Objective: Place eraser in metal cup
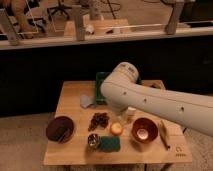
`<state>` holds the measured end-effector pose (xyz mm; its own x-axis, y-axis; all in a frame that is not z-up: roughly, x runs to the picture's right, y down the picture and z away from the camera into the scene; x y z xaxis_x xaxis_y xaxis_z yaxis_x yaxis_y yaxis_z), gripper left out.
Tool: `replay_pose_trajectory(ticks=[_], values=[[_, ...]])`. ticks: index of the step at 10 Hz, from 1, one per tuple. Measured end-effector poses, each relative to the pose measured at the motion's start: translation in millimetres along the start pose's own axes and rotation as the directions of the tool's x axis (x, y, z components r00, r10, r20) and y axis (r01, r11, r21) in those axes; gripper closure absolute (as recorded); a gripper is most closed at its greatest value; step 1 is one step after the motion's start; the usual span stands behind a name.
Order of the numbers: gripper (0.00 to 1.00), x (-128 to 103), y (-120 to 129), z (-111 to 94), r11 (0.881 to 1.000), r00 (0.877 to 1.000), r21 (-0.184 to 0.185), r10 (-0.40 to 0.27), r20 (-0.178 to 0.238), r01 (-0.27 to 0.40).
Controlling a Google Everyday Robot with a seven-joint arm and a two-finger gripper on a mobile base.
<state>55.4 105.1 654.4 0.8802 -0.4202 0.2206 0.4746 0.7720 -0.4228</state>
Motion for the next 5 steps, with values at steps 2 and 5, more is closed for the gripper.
replay_pose_trajectory(ticks=[2,5], values=[[0.2,-1.6,-0.8,-0.2,1.0,1.0,0.0,-0.004,0.001,0.004],[0.2,-0.4,0.0,-0.1,1.0,1.0,0.0,0.0,0.001,0.0]])
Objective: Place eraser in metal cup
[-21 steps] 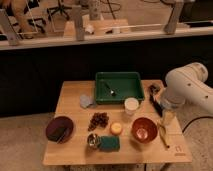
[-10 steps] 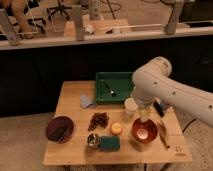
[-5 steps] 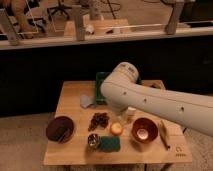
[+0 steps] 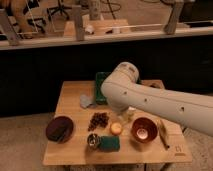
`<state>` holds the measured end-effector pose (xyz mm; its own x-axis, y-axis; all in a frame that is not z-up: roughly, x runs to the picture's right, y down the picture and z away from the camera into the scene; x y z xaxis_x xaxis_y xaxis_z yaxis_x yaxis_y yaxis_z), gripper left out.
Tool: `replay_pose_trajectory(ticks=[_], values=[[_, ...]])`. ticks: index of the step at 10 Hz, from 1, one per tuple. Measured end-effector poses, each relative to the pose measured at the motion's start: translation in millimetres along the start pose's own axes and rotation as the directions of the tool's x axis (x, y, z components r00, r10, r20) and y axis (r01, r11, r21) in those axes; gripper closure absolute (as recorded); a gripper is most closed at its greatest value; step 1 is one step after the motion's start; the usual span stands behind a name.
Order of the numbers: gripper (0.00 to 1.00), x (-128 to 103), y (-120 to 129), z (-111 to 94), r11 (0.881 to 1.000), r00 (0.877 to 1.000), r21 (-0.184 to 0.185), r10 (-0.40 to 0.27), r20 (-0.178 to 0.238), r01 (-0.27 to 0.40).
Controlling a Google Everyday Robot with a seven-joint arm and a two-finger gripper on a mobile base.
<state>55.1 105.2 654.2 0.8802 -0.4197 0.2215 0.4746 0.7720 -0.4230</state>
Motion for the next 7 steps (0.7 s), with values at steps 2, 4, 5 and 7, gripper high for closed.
replay_pose_trajectory(ticks=[2,4,5,7], values=[[0.2,-4.4,-3.0,-0.2,0.999,0.999,0.002,-0.05,0.001,0.05],[0.2,-27.1,-17.2,-0.8,0.967,0.967,0.014,-0.254,0.015,0.254],[0.2,-45.8,-27.6,-1.3,0.927,0.927,0.024,-0.375,0.023,0.374],[0.2,-88.9,-48.8,-1.5,0.803,0.802,0.05,-0.596,0.036,0.594]])
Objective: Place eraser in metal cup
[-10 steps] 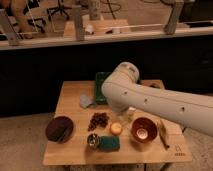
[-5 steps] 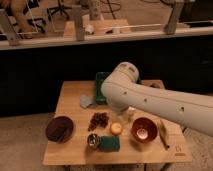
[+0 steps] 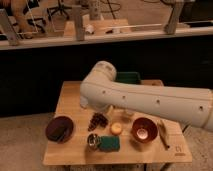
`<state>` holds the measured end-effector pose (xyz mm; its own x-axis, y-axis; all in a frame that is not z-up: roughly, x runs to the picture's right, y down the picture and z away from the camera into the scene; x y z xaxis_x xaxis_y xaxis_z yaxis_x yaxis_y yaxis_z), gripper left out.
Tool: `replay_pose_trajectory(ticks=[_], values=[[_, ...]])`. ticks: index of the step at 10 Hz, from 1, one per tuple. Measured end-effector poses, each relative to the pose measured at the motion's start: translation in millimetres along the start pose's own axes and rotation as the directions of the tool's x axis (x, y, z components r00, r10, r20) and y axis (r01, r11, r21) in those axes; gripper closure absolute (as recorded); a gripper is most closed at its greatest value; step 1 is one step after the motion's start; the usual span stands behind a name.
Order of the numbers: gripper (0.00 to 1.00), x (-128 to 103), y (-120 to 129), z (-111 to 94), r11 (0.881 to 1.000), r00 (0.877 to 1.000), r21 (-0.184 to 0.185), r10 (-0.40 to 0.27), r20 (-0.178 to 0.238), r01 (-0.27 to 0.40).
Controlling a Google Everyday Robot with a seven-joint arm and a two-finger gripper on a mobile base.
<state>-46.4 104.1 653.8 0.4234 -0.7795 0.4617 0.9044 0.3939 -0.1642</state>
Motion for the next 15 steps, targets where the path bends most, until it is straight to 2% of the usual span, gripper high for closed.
replay_pose_trajectory(ticks=[1,2,4,5,6,7,8,11,12,14,15], values=[[0.2,-8.6,-15.2,2.0,0.997,0.997,0.004,-0.078,0.011,0.078],[0.2,-21.8,-39.2,5.9,0.983,0.983,0.015,-0.183,0.027,0.183],[0.2,-46.1,-77.4,20.0,0.935,0.933,0.016,-0.355,0.066,0.355],[0.2,-58.4,-95.4,30.7,0.908,0.904,0.012,-0.419,0.083,0.419],[0.2,-70.0,-109.4,42.7,0.885,0.882,-0.002,-0.463,0.087,0.465],[0.2,-76.8,-117.2,49.7,0.871,0.869,-0.011,-0.488,0.089,0.49],[0.2,-79.9,-120.4,52.8,0.865,0.862,-0.016,-0.498,0.09,0.501],[0.2,-78.3,-118.9,53.0,0.867,0.864,-0.018,-0.495,0.09,0.498],[0.2,-75.8,-121.2,55.7,0.859,0.856,-0.015,-0.509,0.09,0.513],[0.2,-67.5,-133.7,66.8,0.828,0.824,0.019,-0.56,0.092,0.56],[0.2,-64.2,-140.5,75.1,0.809,0.803,0.027,-0.587,0.104,0.588]])
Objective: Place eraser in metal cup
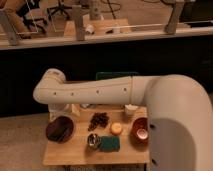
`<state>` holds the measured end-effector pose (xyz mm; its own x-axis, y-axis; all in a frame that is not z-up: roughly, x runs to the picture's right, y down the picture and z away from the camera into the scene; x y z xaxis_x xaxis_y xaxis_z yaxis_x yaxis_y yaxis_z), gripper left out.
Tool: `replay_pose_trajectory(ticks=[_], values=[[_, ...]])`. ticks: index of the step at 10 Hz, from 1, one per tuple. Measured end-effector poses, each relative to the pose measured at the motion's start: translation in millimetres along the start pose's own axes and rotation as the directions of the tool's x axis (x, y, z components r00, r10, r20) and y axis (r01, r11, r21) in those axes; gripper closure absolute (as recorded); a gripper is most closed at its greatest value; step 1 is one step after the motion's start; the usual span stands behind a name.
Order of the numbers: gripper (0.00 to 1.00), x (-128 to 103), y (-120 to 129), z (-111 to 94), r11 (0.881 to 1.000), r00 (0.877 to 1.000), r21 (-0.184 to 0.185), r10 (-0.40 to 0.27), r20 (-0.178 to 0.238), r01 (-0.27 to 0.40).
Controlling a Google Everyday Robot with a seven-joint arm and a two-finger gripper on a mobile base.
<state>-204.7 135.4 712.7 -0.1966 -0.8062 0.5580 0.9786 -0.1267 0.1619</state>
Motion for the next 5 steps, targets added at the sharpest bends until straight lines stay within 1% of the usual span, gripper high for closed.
replay_pose_trajectory(ticks=[2,3,4,5], values=[[0.2,7.2,-2.0,14.2,0.999,0.998,-0.004,-0.042,0.037,0.042],[0.2,8.0,-4.3,25.5,0.998,0.995,-0.002,-0.062,0.085,0.062],[0.2,7.1,-6.6,31.9,0.998,0.991,0.007,-0.068,0.115,0.068],[0.2,4.3,-10.7,37.8,0.997,0.985,0.033,-0.073,0.157,0.068]])
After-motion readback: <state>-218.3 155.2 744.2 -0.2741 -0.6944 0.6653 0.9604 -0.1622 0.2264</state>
